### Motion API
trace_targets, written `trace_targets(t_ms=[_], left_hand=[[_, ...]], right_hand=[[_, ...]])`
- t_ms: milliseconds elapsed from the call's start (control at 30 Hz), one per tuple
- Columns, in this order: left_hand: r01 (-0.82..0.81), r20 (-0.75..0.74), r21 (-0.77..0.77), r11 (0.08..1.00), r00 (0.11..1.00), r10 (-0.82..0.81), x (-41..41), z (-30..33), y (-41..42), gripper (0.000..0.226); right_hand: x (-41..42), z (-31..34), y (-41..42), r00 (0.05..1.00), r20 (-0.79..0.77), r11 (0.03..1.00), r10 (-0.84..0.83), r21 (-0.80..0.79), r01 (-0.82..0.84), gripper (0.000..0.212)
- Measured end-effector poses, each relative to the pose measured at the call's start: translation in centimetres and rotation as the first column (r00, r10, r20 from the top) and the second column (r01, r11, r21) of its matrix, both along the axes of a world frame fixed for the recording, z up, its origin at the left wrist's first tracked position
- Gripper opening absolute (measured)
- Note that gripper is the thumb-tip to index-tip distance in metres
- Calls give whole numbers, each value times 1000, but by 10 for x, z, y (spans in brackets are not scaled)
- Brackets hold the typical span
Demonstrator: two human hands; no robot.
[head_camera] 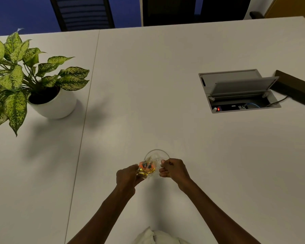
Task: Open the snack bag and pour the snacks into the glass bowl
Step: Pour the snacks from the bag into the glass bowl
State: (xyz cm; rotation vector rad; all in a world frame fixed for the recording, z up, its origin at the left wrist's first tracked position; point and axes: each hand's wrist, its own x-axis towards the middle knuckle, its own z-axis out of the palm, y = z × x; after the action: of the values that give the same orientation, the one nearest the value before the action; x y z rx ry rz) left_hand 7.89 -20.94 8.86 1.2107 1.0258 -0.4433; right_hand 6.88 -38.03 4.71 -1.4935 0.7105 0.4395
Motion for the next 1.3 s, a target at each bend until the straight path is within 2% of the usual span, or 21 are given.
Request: trace_targets(t_ms=[300, 633, 1033, 1200, 1300], left_hand=[[17, 39, 63, 998, 999, -19, 3, 4, -7, 9], [45, 42, 74, 996, 998, -48, 4, 7, -9, 9], [78, 63, 61, 995, 995, -82, 7, 12, -7, 14], [93, 39, -12, 996, 995, -92, 4, 14, -3, 9], [77, 14, -31, 997, 997, -76, 3, 11, 3, 14]], right_hand=[[-2, -10, -4, 999, -51, 998, 9, -57, -12, 23], [-4, -11, -8, 999, -52, 999, -10, -52, 7, 17], [-2, -5, -8, 998, -61, 997, 15, -80, -20, 20], [-2, 0, -12, 997, -73, 1000, -11, -27, 9, 14], [-3, 2, -16, 997, -73, 999, -28, 21, 30, 11]])
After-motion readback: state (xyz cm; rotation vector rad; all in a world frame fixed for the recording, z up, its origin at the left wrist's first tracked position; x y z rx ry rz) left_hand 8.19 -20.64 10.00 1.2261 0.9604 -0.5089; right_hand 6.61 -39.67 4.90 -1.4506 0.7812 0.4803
